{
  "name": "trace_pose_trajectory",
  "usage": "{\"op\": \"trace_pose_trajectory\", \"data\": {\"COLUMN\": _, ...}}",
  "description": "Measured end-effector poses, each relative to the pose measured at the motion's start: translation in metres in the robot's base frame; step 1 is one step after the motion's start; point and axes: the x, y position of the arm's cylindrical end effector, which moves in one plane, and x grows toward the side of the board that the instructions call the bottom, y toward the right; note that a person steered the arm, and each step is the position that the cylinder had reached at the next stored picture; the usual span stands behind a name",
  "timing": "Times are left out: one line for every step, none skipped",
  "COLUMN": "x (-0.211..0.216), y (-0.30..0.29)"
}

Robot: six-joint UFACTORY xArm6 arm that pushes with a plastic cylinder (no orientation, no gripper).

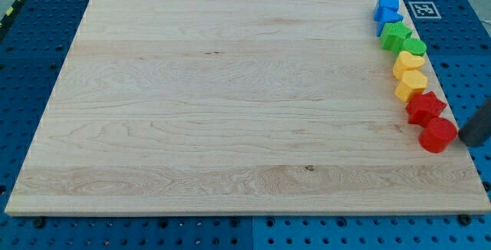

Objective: Push the red circle to the bottom center

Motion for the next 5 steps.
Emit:
{"op": "trace_pose_trajectory", "data": {"x": 0.005, "y": -0.018}}
{"op": "trace_pose_trajectory", "data": {"x": -0.012, "y": -0.008}}
{"op": "trace_pose_trajectory", "data": {"x": -0.013, "y": 0.004}}
{"op": "trace_pose_trajectory", "data": {"x": -0.016, "y": -0.037}}
{"op": "trace_pose_trajectory", "data": {"x": -0.016, "y": -0.078}}
